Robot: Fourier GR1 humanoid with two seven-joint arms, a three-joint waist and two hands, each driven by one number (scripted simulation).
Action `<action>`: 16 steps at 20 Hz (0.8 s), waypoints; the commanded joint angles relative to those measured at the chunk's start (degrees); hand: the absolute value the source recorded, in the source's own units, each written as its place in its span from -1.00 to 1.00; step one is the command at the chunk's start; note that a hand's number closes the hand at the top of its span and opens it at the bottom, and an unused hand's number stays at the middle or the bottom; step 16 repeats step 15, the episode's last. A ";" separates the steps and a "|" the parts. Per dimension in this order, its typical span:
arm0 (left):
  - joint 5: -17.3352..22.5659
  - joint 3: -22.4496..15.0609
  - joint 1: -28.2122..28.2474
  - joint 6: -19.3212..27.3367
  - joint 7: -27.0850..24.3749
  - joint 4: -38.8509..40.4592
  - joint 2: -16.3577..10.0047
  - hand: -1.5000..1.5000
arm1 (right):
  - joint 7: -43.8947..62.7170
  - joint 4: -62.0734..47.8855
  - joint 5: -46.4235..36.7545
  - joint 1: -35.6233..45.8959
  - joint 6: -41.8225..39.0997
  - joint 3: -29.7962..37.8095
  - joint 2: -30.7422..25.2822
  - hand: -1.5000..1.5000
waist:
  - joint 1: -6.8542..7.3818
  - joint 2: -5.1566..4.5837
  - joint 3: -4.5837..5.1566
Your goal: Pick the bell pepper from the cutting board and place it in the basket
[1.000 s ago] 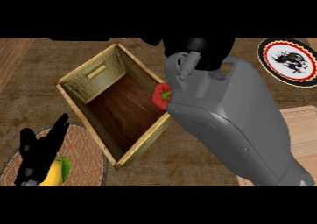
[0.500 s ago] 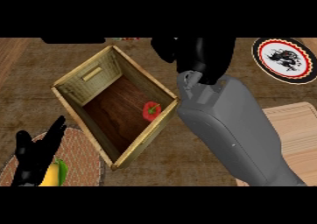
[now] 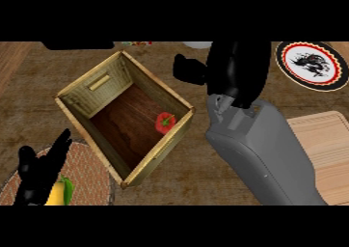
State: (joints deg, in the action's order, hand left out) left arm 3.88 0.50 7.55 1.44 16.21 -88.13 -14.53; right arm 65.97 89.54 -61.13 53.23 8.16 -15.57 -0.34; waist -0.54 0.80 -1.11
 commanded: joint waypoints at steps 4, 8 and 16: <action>-0.92 -2.16 1.71 0.72 1.48 3.71 3.40 0.00 | 8.80 9.37 -2.43 0.06 -3.71 3.42 0.32 -1.00 | -0.27 -0.39 1.15; 0.93 -0.21 2.51 -1.40 2.18 2.72 1.71 0.00 | 8.64 14.21 -3.15 -2.82 -4.44 7.58 0.32 -1.00 | -0.27 -0.37 1.13; -0.73 -0.09 2.70 0.42 1.44 3.59 3.13 0.00 | 7.80 31.32 -1.83 -10.86 -14.26 14.04 -1.44 -1.00 | -2.08 -0.02 1.11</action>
